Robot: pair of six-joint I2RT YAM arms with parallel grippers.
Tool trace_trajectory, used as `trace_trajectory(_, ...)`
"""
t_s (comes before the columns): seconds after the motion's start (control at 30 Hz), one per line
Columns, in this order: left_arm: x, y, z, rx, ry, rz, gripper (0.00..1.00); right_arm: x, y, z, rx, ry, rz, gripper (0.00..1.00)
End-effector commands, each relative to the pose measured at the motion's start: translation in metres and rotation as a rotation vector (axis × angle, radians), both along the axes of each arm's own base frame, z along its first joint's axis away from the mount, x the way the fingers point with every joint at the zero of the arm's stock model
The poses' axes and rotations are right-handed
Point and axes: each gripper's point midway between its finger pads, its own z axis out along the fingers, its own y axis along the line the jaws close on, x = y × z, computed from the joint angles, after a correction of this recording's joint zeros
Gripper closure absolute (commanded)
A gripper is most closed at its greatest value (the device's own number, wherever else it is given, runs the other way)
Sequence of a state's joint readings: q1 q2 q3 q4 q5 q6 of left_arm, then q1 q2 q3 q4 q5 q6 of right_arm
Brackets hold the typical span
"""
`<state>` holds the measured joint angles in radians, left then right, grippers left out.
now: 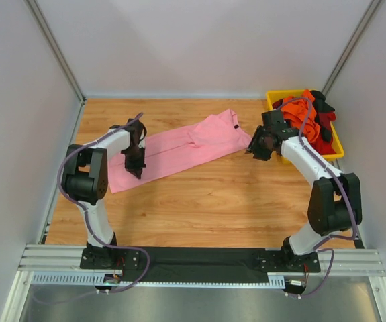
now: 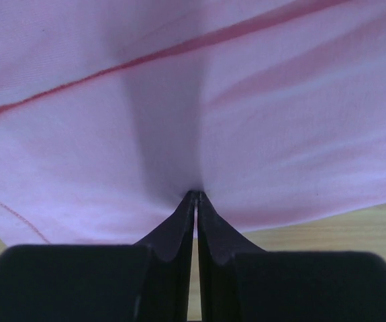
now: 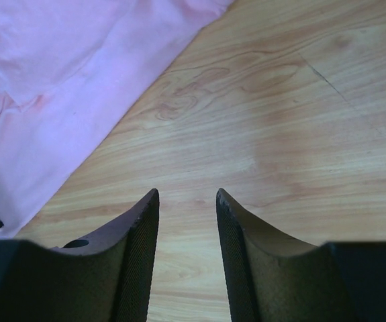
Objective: Fold and stack the t-shirts
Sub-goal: Fold the tshirt
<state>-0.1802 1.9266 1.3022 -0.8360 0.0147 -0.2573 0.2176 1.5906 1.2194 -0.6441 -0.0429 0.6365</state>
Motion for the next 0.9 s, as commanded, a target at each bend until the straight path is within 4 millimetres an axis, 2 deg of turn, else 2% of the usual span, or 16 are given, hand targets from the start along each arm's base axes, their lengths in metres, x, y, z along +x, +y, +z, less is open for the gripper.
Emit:
trace_trajectory(0.0, -0.023, 0.011, -0.013, 0.065, 0.063, 0.089, 0.89, 0.006, -0.007, -0.006, -0.003, 0.006, -0.077, 0.59)
trace_trajectory(0.07, -0.03, 0.01, -0.013, 0.059, 0.065, 0.108, 0.87, 0.01, -0.024, -0.021, -0.068, 0.044, -0.211, 0.61)
trace_trajectory(0.1, -0.033, 0.008, -0.012, 0.059, 0.067, 0.114, 0.87, 0.013, -0.027, -0.023, -0.073, 0.048, -0.241, 0.62)
trace_trajectory(0.23, -0.045, 0.002, -0.004, 0.023, 0.068, 0.139, 0.86, 0.034, -0.015, -0.048, 0.01, 0.047, -0.324, 0.63)
trace_trajectory(0.37, -0.054, -0.006, 0.003, -0.024, 0.072, 0.158, 0.85, 0.06, -0.007, -0.053, 0.072, -0.01, -0.359, 0.65)
trace_trajectory(0.4, -0.058, -0.008, 0.002, -0.04, 0.076, 0.163, 0.85, 0.069, -0.004, -0.047, 0.087, -0.036, -0.361, 0.66)
trace_trajectory(0.47, -0.058, -0.011, 0.009, -0.045, 0.05, 0.178, 0.81, 0.076, -0.001, -0.047, 0.098, -0.037, -0.359, 0.69)
trace_trajectory(0.53, -0.06, -0.011, 0.014, -0.036, 0.033, 0.19, 0.79, 0.082, 0.005, -0.041, 0.126, -0.034, -0.364, 0.76)
trace_trajectory(0.63, -0.064, -0.013, 0.02, -0.041, 0.025, 0.22, 0.75, 0.08, 0.014, -0.044, 0.133, 0.002, -0.378, 0.81)
trace_trajectory(0.67, -0.065, -0.013, 0.021, -0.031, 0.024, 0.25, 0.72, 0.085, 0.017, -0.037, 0.128, -0.016, -0.381, 0.82)
trace_trajectory(0.7, -0.07, -0.01, 0.023, -0.011, 0.033, 0.265, 0.71, 0.083, 0.018, -0.045, 0.109, 0.009, -0.389, 0.83)
trace_trajectory(0.77, -0.068, -0.004, 0.032, 0.016, -0.009, 0.297, 0.65, 0.088, 0.023, -0.044, 0.101, 0.008, -0.389, 0.84)
trace_trajectory(0.8, -0.065, -0.003, 0.042, 0.012, -0.048, 0.305, 0.63, 0.089, 0.024, -0.053, 0.094, 0.027, -0.391, 0.85)
trace_trajectory(0.87, -0.058, -0.004, 0.055, -0.002, -0.095, 0.31, 0.6, 0.092, 0.025, -0.059, 0.086, 0.037, -0.397, 0.85)
